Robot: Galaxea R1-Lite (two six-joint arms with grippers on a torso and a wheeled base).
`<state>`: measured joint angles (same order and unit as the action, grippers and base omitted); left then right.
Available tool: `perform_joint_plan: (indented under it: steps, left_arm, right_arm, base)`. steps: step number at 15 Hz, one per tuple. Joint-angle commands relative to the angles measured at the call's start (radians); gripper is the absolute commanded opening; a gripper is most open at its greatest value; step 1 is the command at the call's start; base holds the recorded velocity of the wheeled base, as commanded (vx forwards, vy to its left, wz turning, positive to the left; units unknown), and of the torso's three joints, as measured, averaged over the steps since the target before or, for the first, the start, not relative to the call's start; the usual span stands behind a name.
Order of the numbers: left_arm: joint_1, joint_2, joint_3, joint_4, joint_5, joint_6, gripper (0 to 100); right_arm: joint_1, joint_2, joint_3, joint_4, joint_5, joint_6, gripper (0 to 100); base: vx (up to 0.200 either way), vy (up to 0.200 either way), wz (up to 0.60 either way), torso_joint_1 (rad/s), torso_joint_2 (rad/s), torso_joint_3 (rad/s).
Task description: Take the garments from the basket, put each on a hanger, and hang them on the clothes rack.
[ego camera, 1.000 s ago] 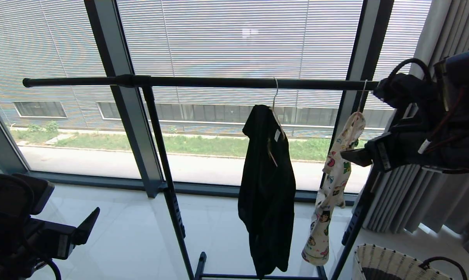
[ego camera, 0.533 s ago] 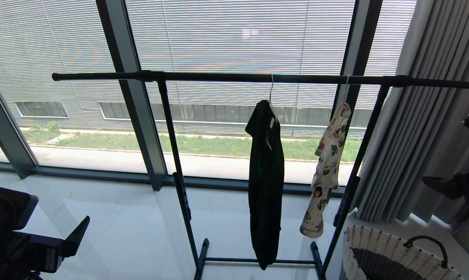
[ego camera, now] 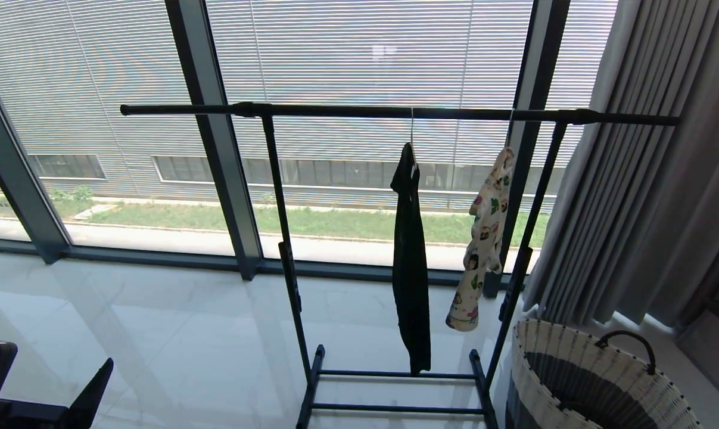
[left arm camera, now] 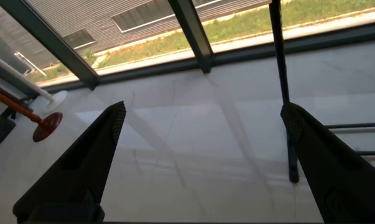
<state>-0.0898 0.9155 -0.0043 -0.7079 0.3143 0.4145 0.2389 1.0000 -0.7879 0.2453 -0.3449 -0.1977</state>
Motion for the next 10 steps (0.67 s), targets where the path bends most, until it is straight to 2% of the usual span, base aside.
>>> perform_joint_plan:
  steps: [1,5,7,10]
  left_arm:
    - [-0.001,-0.032,0.004,-0.001,0.002,-0.002,100]
    - [0.001,-0.060,0.004,0.001,0.008,-0.006,100]
    - [0.021,-0.050,0.004,0.010,0.052,-0.014,100]
    - [0.107,-0.058,0.004,0.051,0.103,-0.117,100]
  right_arm:
    - [-0.006,-0.018,0.004,0.000,0.000,0.000,100]
    - [-0.013,-0.023,0.004,0.000,0.001,-0.002,100]
    - [-0.013,-0.024,0.002,0.000,0.001,-0.003,100]
    - [-0.015,-0.023,0.006,0.000,0.004,-0.003,100]
  base:
    - [-0.200,0.000,0.00,-0.007,0.00,0.002]
    - [0.000,0.000,0.00,0.000,0.00,0.000]
    - [0.000,0.000,0.00,0.000,0.00,0.000]
    - [0.000,0.000,0.00,-0.134,0.32,0.176]
